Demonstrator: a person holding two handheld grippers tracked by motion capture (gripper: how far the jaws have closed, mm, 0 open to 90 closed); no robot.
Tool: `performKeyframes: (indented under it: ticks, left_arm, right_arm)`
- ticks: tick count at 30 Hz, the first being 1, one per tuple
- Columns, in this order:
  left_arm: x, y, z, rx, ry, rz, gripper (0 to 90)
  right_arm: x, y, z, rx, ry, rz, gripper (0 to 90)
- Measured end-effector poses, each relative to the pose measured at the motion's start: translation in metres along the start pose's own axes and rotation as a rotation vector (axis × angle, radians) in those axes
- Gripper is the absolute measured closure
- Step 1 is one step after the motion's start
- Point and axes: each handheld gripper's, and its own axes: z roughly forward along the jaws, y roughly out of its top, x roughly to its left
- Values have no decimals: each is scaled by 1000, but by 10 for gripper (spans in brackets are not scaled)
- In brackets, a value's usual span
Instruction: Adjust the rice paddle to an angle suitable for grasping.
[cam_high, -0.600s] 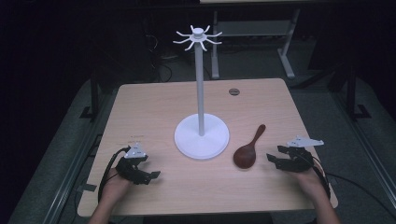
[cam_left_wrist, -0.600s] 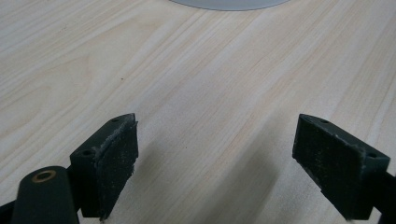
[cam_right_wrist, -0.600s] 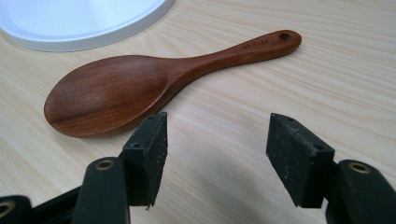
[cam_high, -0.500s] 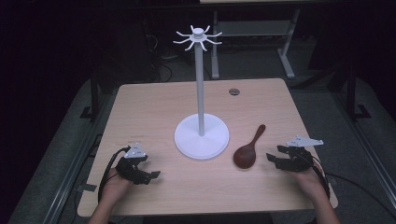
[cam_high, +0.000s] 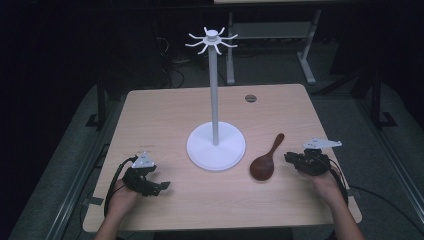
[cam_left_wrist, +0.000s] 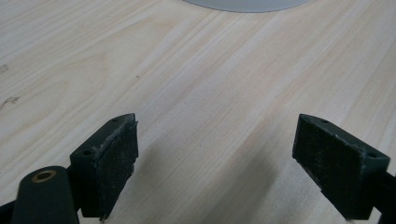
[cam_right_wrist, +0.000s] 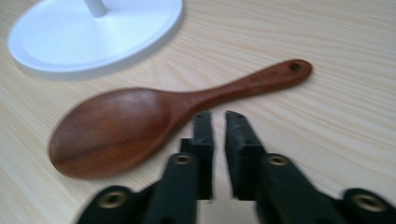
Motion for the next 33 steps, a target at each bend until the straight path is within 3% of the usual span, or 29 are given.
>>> performKeyframes:
  ticks: [2,12,17,23,33]
  left_arm:
    - [0,0,1,-3,-3,3,139]
    - [-4,1,1,0,-10,14,139]
    - [-4,1,0,-4,-10,22,139]
    - [-4,1,0,-7,-12,16,139]
    - [-6,2,0,-9,-13,25,139]
  right_arm:
    - [4,7,6,5,17,-2,885]
    - [15,26,24,16,66,9,897]
    - [23,36,37,17,107,-33,897]
    - [42,49,55,35,170,-84,897]
    - [64,44,70,115,204,-129,896]
